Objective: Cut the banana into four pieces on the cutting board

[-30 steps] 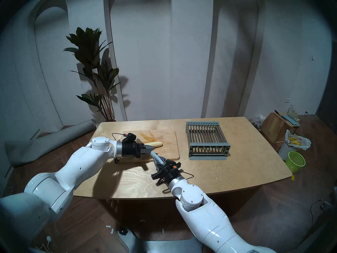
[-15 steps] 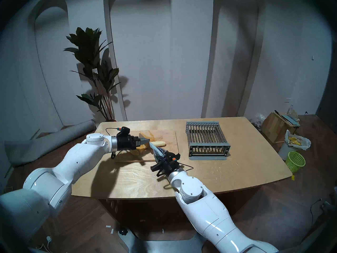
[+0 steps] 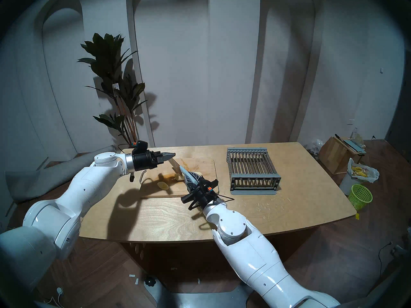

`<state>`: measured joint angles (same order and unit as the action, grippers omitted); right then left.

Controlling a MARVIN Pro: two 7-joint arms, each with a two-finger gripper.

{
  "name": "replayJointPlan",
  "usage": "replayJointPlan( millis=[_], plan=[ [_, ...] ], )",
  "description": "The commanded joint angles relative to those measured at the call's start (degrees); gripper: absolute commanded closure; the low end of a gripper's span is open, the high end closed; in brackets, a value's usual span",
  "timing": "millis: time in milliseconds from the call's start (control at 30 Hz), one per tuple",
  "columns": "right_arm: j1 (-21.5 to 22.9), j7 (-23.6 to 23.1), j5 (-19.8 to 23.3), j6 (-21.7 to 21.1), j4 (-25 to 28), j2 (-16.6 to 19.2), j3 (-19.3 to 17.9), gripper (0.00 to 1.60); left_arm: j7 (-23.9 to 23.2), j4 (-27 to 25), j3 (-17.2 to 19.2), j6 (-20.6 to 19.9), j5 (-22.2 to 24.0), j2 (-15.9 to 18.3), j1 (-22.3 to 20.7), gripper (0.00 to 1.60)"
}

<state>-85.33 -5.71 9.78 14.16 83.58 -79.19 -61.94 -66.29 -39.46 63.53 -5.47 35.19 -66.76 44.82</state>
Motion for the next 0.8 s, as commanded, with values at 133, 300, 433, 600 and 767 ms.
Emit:
replayJointPlan(
  millis=[133,300,433,600,767],
  plan=[
    [-4.58,2.39,-0.24,0.47,6.93,2.12,-1.66,1.60,0.76,-7.09,-0.47,-2.21,0.10,-0.89,1.39,1.60],
    [-5.46,2.74,-0.01,0.67,7.66,2.55,-2.14,1.60,2.17,-8.34,-1.90,-2.47,-0.70,-3.43,0.99,1.60],
    [-6.02,2.83,0.36,0.81,8.00,2.92,-2.45,1.60,3.68,-8.97,-3.16,-2.49,-1.00,-5.85,0.29,1.60],
    [-6.51,2.75,0.90,0.97,8.19,3.33,-2.48,1.60,6.17,-9.00,-4.48,-2.75,-1.76,-8.78,-1.16,1.60],
    [-6.98,2.55,1.65,1.12,8.48,3.95,-2.72,1.60,7.86,-8.85,-5.31,-2.88,-2.34,-10.56,-2.32,1.60]
  ],
)
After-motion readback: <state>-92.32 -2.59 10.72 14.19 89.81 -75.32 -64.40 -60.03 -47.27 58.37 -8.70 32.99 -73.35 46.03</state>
